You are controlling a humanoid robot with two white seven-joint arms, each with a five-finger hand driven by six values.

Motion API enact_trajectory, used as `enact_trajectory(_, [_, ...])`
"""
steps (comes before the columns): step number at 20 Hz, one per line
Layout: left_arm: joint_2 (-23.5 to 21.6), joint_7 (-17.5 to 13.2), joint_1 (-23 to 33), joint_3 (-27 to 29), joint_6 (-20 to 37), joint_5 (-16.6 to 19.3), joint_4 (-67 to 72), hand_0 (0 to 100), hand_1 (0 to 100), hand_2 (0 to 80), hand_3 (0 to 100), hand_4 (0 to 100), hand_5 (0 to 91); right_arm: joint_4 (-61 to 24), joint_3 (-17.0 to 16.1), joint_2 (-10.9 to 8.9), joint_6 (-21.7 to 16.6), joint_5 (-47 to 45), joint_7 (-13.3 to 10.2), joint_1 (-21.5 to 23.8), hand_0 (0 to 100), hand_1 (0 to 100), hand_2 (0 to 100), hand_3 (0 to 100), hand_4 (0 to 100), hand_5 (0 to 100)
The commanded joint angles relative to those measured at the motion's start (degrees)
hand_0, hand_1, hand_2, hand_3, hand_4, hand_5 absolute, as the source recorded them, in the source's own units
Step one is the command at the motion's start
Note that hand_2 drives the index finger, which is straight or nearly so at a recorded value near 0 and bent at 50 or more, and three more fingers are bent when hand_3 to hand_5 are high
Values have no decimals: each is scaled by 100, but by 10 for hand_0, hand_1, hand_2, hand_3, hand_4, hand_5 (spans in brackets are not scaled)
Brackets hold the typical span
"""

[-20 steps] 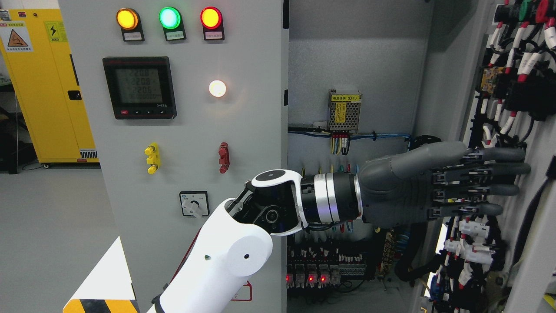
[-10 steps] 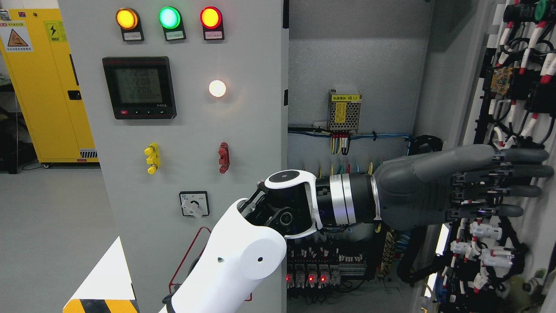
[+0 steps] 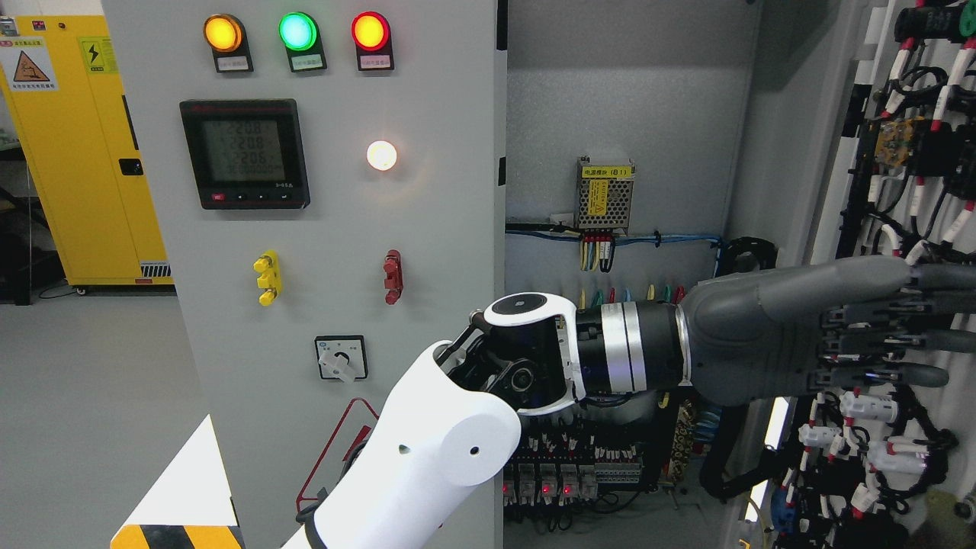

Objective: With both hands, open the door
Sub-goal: 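Push the push-button door outward with the left hand to swing it open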

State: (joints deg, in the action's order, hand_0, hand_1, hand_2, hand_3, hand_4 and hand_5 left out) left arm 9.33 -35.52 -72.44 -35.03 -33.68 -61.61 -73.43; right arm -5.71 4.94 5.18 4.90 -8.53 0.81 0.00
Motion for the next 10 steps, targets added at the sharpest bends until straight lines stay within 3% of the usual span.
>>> enact_trajectory(1, [60,1,-59,-258,2,-9,57,120,556,0,0,0,0,0,-2,9,3,0,-2,97,0,500,40,0,0,0])
enact_trajectory(10, [-28,1,28,-92,-59,26,-188,120,556,0,0,0,0,0,-2,-8,3,0,-2,97,0,500,40,0,0,0])
